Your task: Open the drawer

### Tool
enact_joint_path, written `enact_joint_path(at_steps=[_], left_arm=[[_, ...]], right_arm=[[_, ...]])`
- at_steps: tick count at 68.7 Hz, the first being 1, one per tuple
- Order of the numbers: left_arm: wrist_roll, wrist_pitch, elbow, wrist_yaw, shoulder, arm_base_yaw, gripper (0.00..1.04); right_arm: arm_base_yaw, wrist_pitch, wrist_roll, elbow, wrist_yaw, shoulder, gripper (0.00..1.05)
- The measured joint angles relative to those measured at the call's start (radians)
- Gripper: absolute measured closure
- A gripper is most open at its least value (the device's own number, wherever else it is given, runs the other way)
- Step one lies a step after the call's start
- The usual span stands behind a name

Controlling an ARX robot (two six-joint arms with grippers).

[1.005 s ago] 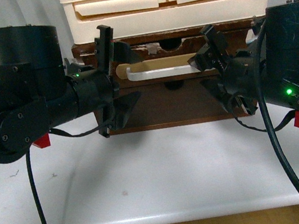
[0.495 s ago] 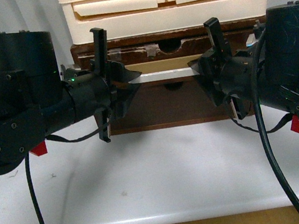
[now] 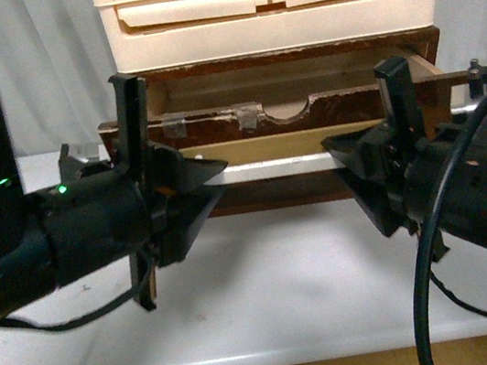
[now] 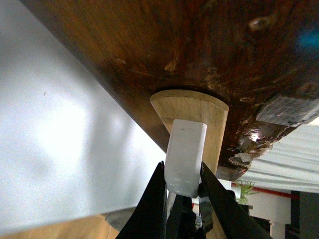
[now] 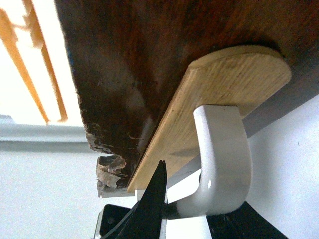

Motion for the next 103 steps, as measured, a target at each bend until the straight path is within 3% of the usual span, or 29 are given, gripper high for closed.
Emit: enact_joint_path(at_steps=[9, 13, 26, 30, 32, 33, 35, 41, 48, 52, 54, 65, 72, 80, 87, 90, 95, 97, 103], left_arm=[[0.002, 0.018, -0.164, 0.005, -0.122, -0.021, 0.92], [0.005, 0.019, -0.225, 0.01, -0.174, -0.028, 0.9], [0.138, -0.118, -0.285, -0.023, -0.29, -0.019, 0.61], [0.261, -0.308, -0.264, -0.076, -0.389, 0.029, 0.46], [0.388, -0.446, -0.255, -0.175, -0.476, 0.064, 0.37], [0.447, -0.412, -0.267, -0.23, -0.497, 0.075, 0.37], [0.591, -0.179, -0.323, -0.361, -0.507, 0.084, 0.43], [0.974, 0.079, -0.463, -0.568, -0.565, 0.123, 0.63], [1.263, 0.105, -0.521, -0.554, -0.666, 0.152, 0.87], [1.336, 0.071, -0.544, -0.526, -0.74, 0.164, 1.01], [1.342, 0.059, -0.553, -0.522, -0.757, 0.17, 1.04], [1.388, -0.044, -0.605, -0.496, -0.897, 0.209, 1.03], [1.392, -0.107, -0.621, -0.468, -0.981, 0.228, 1.03], [1.391, -0.192, -0.64, -0.412, -1.079, 0.311, 1.03], [1.392, -0.269, -0.652, -0.397, -1.176, 0.304, 1.03], [1.392, -0.297, -0.655, -0.397, -1.206, 0.304, 1.03], [1.392, -0.356, -0.658, -0.397, -1.273, 0.304, 1.03], [1.392, -0.385, -0.658, -0.397, -1.306, 0.304, 1.03], [1.392, -0.436, -0.658, -0.397, -1.36, 0.304, 1.03]], right_arm=[[0.033, 0.054, 0.024, -0.184, -0.01, -0.106, 0.87], [0.039, 0.051, -0.01, -0.238, -0.013, -0.14, 0.8], [0.027, -0.074, -0.178, -0.356, 0.064, -0.257, 0.51], [0.027, -0.065, -0.212, -0.364, 0.071, -0.279, 0.36], [0.029, -0.05, -0.241, -0.364, 0.092, -0.278, 0.3], [0.042, 0.006, -0.288, -0.371, 0.148, -0.253, 0.32], [0.054, 0.092, -0.444, -0.39, 0.315, -0.183, 0.41], [0.031, 0.081, -0.79, -0.485, 0.505, -0.206, 0.59], [-0.061, 0.093, -1.123, -0.565, 0.512, -0.362, 0.83], [-0.09, 0.098, -1.216, -0.595, 0.467, -0.468, 0.97], [-0.103, 0.098, -1.236, -0.606, 0.455, -0.505, 1.03], [-0.164, 0.068, -1.283, -0.637, 0.397, -0.729, 1.03], [-0.197, -0.054, -1.294, -0.639, 0.368, -0.864, 1.03], [-0.229, -0.204, -1.297, -0.639, 0.337, -1.037, 1.03], [-0.248, -0.332, -1.297, -0.639, 0.311, -1.167, 1.03], [-0.295, -0.387, -1.297, -0.639, 0.251, -1.227, 1.03], [-0.353, -0.468, -1.297, -0.639, 0.233, -1.312, 1.03], [-0.351, -0.568, -1.297, -0.636, 0.221, -1.386, 1.03], [-0.346, -0.663, -1.297, -0.636, 0.216, -1.486, 1.03]])
